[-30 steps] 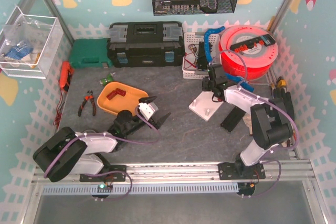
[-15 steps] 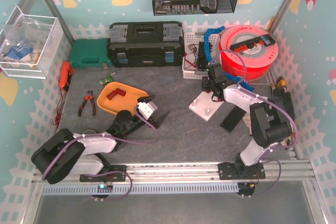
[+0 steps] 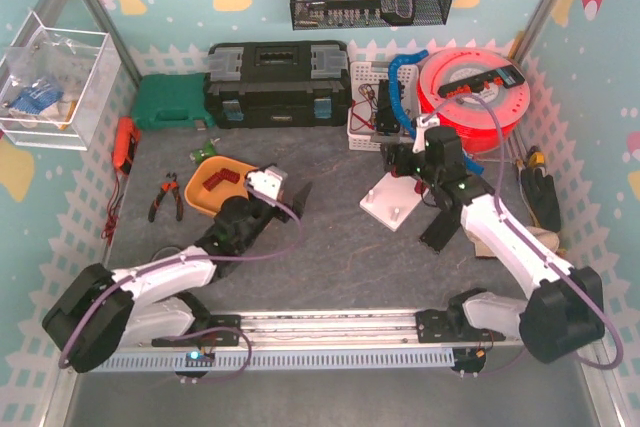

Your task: Install the large spring

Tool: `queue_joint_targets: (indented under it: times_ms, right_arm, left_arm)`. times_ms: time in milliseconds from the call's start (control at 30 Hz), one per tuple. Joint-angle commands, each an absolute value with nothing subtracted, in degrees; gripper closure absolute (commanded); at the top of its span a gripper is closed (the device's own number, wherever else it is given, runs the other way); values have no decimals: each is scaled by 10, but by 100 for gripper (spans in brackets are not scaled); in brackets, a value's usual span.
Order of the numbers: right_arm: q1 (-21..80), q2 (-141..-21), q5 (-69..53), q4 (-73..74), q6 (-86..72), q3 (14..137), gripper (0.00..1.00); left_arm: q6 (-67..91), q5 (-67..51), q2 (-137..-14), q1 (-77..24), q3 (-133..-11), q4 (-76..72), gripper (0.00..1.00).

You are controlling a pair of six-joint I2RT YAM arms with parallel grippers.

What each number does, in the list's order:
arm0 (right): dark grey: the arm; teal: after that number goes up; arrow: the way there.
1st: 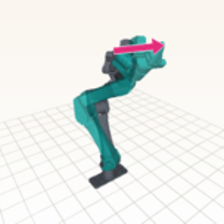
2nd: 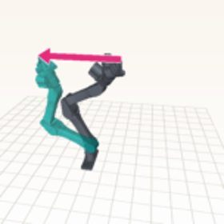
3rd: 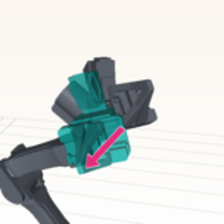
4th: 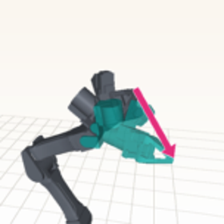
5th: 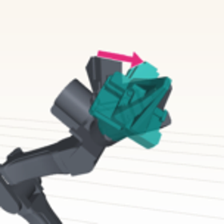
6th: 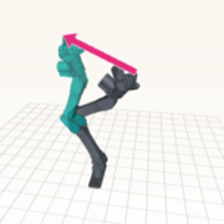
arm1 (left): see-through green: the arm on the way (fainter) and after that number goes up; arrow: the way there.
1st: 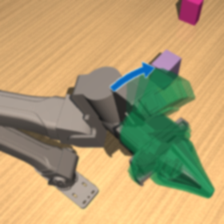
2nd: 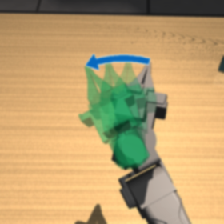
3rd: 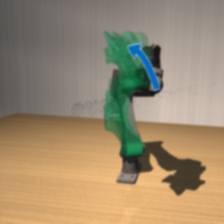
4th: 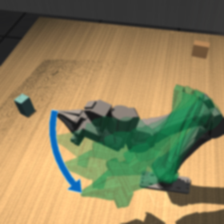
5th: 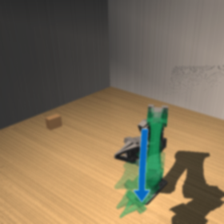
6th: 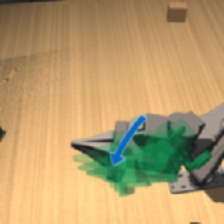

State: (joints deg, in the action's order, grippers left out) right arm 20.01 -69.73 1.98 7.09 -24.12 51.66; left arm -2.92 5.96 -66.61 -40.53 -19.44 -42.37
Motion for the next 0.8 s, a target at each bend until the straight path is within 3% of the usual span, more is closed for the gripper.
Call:
queue_joint_targets:
  times_ms: [0,167,433,767]
  right_arm:
    - [213,-653,-25,43,-260,450,5]
    - [220,-625,-48,-7,-257,396,1]
    - [225,-569,-36,-23,-252,370,1]
    - [225,-565,-27,-28,-254,364,2]
  left_arm:
    - [81,185,-633,-403,-257,-288,1]
    - [255,263,-609,-354,-324,-134,1]
    - [436,110,-658,-149,-370,-15,2]
    - [527,106,-785,-96,-403,-21,46]
